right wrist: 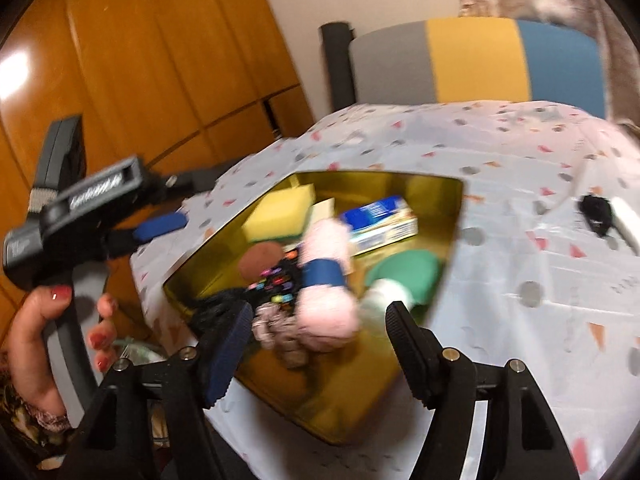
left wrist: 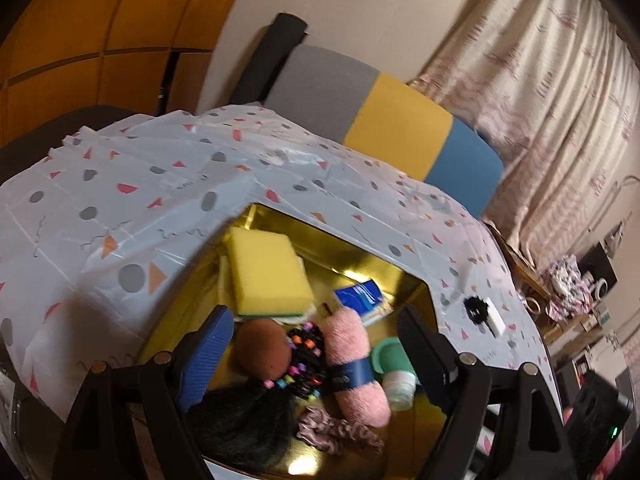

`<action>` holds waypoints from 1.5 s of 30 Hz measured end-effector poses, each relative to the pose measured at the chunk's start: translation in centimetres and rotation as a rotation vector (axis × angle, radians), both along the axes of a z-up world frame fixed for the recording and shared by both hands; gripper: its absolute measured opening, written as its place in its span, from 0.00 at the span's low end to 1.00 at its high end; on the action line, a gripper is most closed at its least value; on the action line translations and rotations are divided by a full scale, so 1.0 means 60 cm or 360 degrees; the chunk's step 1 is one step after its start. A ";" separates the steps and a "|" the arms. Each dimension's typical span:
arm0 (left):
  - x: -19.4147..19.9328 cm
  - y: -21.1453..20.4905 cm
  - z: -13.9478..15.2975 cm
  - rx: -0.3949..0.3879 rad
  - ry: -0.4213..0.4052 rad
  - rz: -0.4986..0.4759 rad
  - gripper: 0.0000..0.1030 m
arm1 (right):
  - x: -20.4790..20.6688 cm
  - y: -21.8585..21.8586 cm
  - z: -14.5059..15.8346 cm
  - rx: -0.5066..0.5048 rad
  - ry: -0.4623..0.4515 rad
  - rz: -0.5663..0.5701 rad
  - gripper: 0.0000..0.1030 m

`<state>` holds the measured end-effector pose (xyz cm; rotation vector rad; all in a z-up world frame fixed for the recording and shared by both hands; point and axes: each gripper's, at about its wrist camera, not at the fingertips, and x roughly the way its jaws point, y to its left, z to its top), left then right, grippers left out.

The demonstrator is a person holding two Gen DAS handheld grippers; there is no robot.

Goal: Organize soft objects
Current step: 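Reach the right tool to the white block and grasp it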

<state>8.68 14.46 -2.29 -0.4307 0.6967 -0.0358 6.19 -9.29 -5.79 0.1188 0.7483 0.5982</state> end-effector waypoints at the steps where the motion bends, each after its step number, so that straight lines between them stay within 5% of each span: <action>1: 0.000 -0.008 0.000 0.0009 0.0004 -0.0021 0.83 | 0.001 -0.016 0.001 -0.0004 -0.0009 -0.0040 0.70; 14: 0.012 -0.204 -0.022 0.0114 0.0100 -0.0584 0.83 | 0.075 -0.221 -0.077 -0.0262 0.0242 -0.0479 0.72; 25: 0.033 -0.351 -0.016 0.0145 0.0162 -0.0878 0.83 | 0.270 -0.436 -0.065 -0.0695 0.0243 -0.0788 0.86; 32: 0.042 -0.387 -0.030 0.0178 0.0242 -0.0920 0.83 | 0.392 -0.477 -0.078 -0.0902 0.0264 -0.0814 0.90; 40: 0.059 -0.392 -0.047 0.0177 0.0341 -0.0883 0.83 | 0.470 -0.455 -0.118 -0.1066 0.0275 -0.0606 0.90; 45: 0.066 -0.399 -0.052 0.0187 0.0358 -0.0891 0.83 | 0.473 -0.468 -0.128 -0.0799 0.0356 -0.0562 0.69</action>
